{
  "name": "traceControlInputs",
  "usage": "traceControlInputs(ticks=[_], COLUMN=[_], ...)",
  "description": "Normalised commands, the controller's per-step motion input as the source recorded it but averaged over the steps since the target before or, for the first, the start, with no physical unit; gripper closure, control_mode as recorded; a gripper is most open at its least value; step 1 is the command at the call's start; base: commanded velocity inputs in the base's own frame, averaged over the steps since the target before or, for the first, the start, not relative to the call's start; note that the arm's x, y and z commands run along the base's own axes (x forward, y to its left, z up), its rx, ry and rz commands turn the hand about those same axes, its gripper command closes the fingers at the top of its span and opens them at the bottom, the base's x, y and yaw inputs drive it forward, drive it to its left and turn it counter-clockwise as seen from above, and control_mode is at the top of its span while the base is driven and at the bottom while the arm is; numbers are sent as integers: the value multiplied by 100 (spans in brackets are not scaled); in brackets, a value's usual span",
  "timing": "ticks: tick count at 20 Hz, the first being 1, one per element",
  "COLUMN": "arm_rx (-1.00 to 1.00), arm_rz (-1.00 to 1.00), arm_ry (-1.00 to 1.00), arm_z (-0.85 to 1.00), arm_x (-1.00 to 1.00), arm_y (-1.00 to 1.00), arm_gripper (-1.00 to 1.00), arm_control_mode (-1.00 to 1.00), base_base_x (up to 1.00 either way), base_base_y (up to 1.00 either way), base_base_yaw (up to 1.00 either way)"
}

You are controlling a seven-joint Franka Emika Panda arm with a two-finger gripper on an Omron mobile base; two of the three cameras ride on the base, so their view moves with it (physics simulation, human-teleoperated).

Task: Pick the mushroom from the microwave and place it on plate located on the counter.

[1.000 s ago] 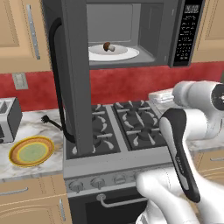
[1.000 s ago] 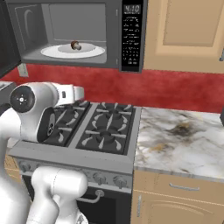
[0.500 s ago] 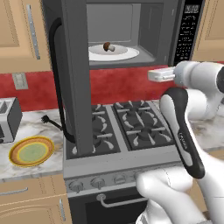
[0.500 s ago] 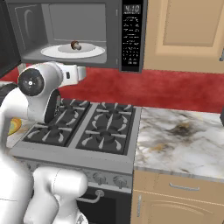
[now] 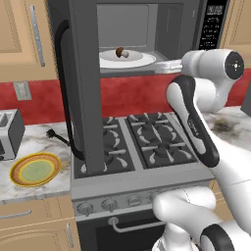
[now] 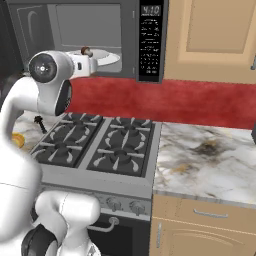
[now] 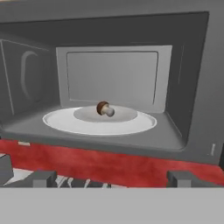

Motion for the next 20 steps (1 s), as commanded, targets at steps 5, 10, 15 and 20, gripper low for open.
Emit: traceControlInputs(ticks=[5, 10, 15, 20], arm_rx=[0, 0, 0, 0], arm_rz=[0, 1, 4, 9], arm_ry=[5, 19, 11, -3], arm_z=[22, 8, 0, -22], arm_x=[51, 58, 47, 14], arm_y=[31, 19, 0, 0], arm_gripper=[-100, -100, -100, -100], arm_control_mode=[-100, -100, -100, -100], base_base_x=[0, 0, 0, 0], base_base_y=[0, 0, 0, 0], base_base_yaw=[0, 0, 0, 0])
